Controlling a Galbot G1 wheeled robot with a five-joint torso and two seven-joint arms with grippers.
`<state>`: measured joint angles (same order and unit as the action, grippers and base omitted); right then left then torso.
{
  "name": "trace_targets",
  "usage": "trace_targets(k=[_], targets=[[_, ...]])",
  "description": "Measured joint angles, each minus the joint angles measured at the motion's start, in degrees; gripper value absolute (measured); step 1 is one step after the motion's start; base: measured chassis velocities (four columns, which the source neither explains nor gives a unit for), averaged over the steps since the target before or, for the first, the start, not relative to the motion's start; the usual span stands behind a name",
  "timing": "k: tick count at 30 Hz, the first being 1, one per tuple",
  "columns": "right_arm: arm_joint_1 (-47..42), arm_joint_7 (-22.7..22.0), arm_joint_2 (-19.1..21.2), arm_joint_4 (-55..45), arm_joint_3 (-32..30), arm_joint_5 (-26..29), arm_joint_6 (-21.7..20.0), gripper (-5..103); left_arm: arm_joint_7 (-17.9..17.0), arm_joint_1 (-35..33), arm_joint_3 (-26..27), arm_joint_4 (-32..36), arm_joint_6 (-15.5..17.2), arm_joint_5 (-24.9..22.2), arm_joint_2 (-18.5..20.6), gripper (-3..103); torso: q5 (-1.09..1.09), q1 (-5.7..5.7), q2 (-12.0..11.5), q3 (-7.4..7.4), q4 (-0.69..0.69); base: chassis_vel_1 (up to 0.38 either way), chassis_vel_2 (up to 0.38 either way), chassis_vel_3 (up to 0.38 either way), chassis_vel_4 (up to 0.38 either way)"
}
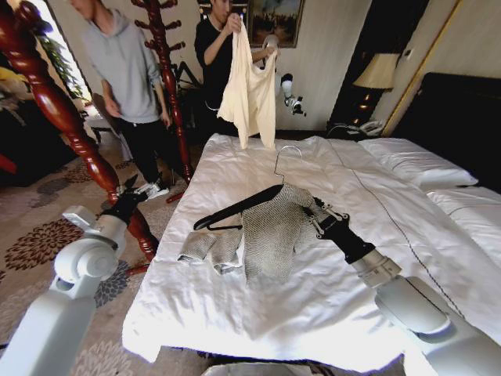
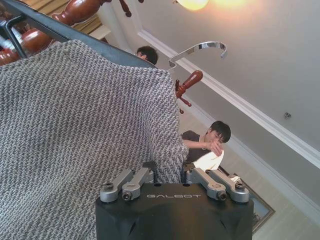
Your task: Pick up the clothes from the bed and hang them on the clothes hanger.
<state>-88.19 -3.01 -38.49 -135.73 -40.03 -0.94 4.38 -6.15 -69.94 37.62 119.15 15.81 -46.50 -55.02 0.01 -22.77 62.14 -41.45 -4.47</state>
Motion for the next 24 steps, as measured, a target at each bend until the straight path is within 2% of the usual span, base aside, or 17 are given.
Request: trace_targets(k=[5, 6, 10, 11, 14, 21, 24], targets=[[0.1, -0.2, 0.0, -0.5, 0.1, 0.8, -0.1, 23, 4.0, -3.5, -9.3, 0.7, 0.6, 3.6, -3.8, 100, 0.02, 0.0, 0.0, 0.0, -0.01, 0.0, 0.0, 0.0, 0.0], [0.1, -0.2, 0.0, -0.5, 0.1, 0.8, -0.1, 23, 4.0, -3.5, -9.3, 0.7, 0.6, 3.6, -3.8, 100, 0.02, 0.0, 0.0, 0.0, -0.01, 0.0, 0.0, 0.0, 0.0], [1.1, -0.2, -0.7, 0.0, 0.8, 1.4, 0.0, 23, 7.7, -4.7, -15.5, -0.4, 0.4, 9.1, -5.2, 100, 0.01, 0.0, 0.0, 0.0, 0.0, 0.0, 0.0, 0.0, 0.0], [1.1, -0.2, -0.7, 0.0, 0.8, 1.4, 0.0, 23, 7.7, -4.7, -15.5, -0.4, 0.4, 9.1, -5.2, 100, 0.01, 0.0, 0.0, 0.0, 0.0, 0.0, 0.0, 0.0, 0.0], [1.6, -0.2, -1.0, 0.6, 1.2, 1.6, 0.2, 23, 10.2, -5.4, -18.4, -1.9, -0.4, 14.8, -5.3, 100, 0.01, 0.0, 0.0, 0.0, 0.01, 0.0, 0.0, 0.0, 0.0], [2.0, -0.2, -1.5, 1.2, 1.7, 1.6, 0.8, 23, 11.6, -4.7, -21.9, -2.8, -0.8, 17.5, -5.2, 100, 0.01, 0.0, 0.0, 0.01, -0.01, 0.0, 0.0, 0.0, 0.0], [2.1, -0.1, -1.9, 1.1, 2.0, 1.6, 0.9, 23, 11.9, -3.9, -23.3, -4.5, -1.1, 21.2, -5.1, 100, 0.0, 0.0, 0.0, 0.01, 0.0, 0.0, 0.0, 0.0, 0.0]])
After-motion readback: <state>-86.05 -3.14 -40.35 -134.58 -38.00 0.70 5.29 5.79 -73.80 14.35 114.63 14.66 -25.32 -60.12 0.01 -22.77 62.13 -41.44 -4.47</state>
